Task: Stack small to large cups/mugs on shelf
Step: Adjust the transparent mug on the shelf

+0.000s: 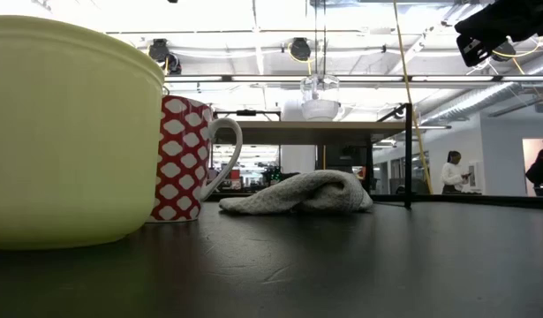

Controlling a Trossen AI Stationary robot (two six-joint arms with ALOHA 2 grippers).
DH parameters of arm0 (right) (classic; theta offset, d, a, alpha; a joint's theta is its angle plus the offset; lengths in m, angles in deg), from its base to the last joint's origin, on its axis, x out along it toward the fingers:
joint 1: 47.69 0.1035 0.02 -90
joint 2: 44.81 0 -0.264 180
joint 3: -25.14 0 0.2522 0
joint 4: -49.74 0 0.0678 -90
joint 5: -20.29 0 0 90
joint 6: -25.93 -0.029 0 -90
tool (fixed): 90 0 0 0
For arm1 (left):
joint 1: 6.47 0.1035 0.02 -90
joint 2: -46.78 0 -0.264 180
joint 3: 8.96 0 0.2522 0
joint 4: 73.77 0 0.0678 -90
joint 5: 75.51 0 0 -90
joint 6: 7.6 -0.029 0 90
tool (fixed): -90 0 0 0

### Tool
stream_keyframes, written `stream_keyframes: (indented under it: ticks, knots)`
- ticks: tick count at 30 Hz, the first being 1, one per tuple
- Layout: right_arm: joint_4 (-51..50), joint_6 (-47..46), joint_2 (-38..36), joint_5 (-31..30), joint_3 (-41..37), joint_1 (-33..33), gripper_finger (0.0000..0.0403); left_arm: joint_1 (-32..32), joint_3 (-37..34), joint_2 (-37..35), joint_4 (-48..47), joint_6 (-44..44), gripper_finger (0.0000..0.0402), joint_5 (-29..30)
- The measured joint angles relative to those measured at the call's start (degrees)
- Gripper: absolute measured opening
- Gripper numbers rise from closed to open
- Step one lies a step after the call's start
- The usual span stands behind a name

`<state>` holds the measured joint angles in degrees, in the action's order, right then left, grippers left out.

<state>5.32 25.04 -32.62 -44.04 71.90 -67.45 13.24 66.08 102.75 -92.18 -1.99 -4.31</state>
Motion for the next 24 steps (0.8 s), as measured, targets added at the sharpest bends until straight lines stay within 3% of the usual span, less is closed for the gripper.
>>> stream_keyframes:
  ticks: [12, 24]
  knots:
    - [0.0, 0.0, 0.0, 0.0, 0.0, 0.0, 0.0000, 3.6, 14.9, 14.2, -0.3, 0.6, 0.0026, -5.3]
    - [0.0, 0.0, 0.0, 0.0, 0.0, 0.0, 0.0000, 5.7, 22.8, 22.9, -0.1, 0.3, 0.0026, -6.7]
